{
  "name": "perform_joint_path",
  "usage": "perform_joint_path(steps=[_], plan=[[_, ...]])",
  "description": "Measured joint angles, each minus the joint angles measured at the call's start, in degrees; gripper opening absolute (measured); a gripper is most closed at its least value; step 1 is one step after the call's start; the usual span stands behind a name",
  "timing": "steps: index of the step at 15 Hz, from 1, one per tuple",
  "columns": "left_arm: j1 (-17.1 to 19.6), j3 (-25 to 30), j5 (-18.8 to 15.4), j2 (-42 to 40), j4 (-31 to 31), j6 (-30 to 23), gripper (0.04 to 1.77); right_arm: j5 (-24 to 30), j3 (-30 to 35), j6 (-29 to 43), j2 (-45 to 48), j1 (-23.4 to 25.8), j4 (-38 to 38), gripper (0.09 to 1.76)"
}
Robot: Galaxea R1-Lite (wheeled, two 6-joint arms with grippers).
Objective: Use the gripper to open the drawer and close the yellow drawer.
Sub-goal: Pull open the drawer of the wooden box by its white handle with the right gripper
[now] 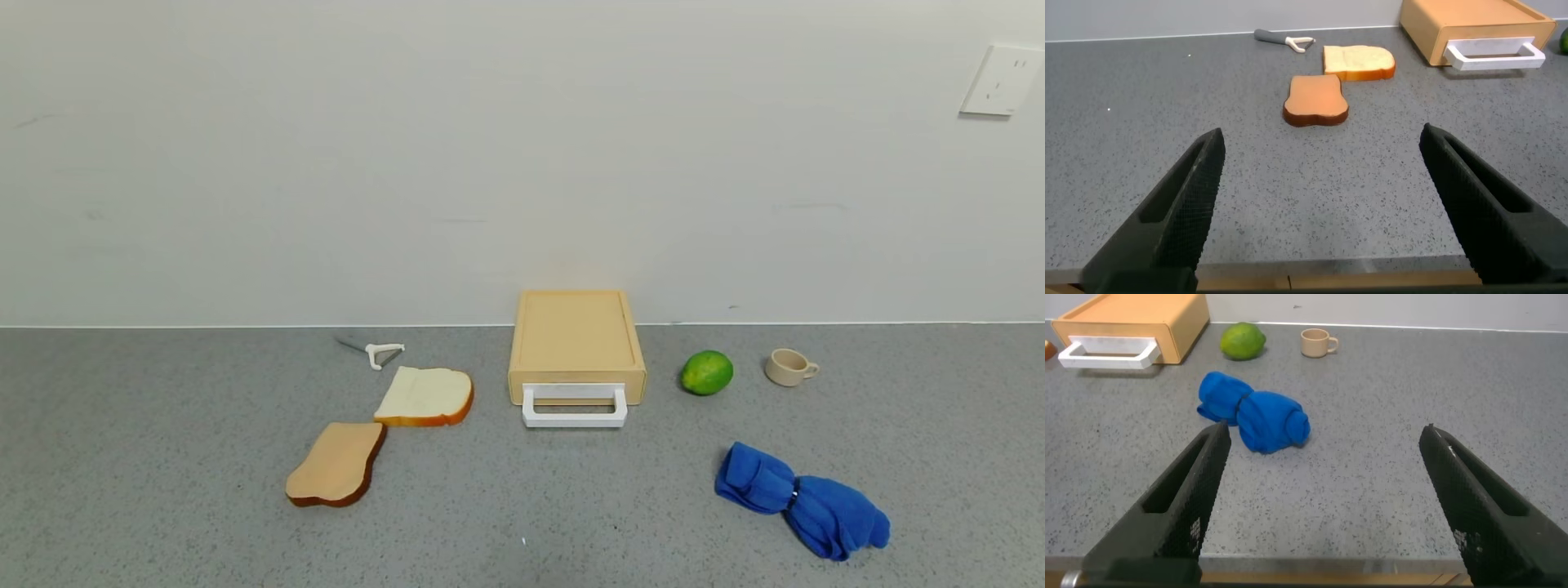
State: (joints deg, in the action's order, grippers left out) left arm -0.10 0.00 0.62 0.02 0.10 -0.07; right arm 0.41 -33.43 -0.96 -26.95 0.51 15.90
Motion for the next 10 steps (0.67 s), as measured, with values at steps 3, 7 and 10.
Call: perform_joint_path(steps=[3, 7, 10], plan=[[0.0, 0.0, 0.0, 0.0, 0.0, 0.0, 1.72, 0.0, 0.0, 0.0, 0.0, 0.0, 0.0, 1.70], [0.0, 0.0, 0.0, 0.0, 0.0, 0.0, 1.72, 0.0, 0.0, 0.0, 0.0, 0.0, 0.0, 1.70], [0.0, 0.0, 0.0, 0.0, 0.0, 0.0, 1.72, 0.0, 0.0, 0.0, 0.0, 0.0, 0.0, 1.70]])
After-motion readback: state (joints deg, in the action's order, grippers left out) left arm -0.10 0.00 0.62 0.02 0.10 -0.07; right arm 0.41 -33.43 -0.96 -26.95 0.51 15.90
